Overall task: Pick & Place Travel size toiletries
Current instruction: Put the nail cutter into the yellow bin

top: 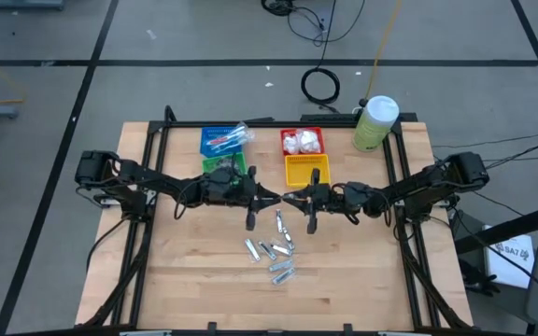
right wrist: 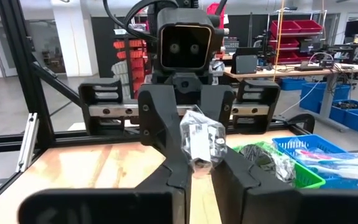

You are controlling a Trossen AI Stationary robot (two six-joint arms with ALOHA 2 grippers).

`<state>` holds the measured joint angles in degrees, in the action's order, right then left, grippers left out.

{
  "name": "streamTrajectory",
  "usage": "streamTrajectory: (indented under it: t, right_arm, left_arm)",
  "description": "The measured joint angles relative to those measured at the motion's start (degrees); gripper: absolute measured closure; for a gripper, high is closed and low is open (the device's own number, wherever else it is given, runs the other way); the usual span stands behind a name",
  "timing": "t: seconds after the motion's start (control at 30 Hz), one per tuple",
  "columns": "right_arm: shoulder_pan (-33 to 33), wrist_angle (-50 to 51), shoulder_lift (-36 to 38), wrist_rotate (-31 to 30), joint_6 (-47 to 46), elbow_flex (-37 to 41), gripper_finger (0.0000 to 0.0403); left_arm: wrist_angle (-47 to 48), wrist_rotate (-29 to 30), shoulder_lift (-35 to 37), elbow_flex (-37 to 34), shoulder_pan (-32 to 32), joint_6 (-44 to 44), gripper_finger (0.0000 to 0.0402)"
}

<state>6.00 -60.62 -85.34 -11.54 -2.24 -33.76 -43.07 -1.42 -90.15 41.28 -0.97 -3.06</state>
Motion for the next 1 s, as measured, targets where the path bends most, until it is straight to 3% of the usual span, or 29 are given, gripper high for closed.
streamTrajectory:
  t: [0.2,0.37,0.5,0.73,0.83,1.0]
  right_arm:
    - [-0.1,0.1,0.0,-0.6,0.2,0.0,0.0372]
    - [-1.3,6.2,2.5,-5.2,2.4,0.0,0.0372]
    - [-3.2,16.6,6.5,-10.2,3.1,0.0,0.0372]
    - [-8.1,38.6,9.6,-17.0,-2.2,0.1,0.0372]
    - [-9.7,41.8,8.7,-17.0,-4.5,0.3,0.0372]
    - [-12.4,41.8,7.8,-17.1,-6.1,2.5,0.0371]
  left_arm:
    - [4.4,0.1,2.8,0.5,-0.3,-3.5,0.0279]
    - [19.4,0.0,9.7,2.2,-1.1,-2.2,0.0194]
    - [31.6,0.4,16.8,3.2,-1.1,-2.1,0.0152]
    - [52.3,13.2,24.3,3.2,-1.4,-8.7,0.0133]
    - [56.2,16.9,24.1,3.1,-1.4,-11.4,0.0133]
    - [56.7,17.6,21.0,3.1,-1.4,-12.8,0.0133]
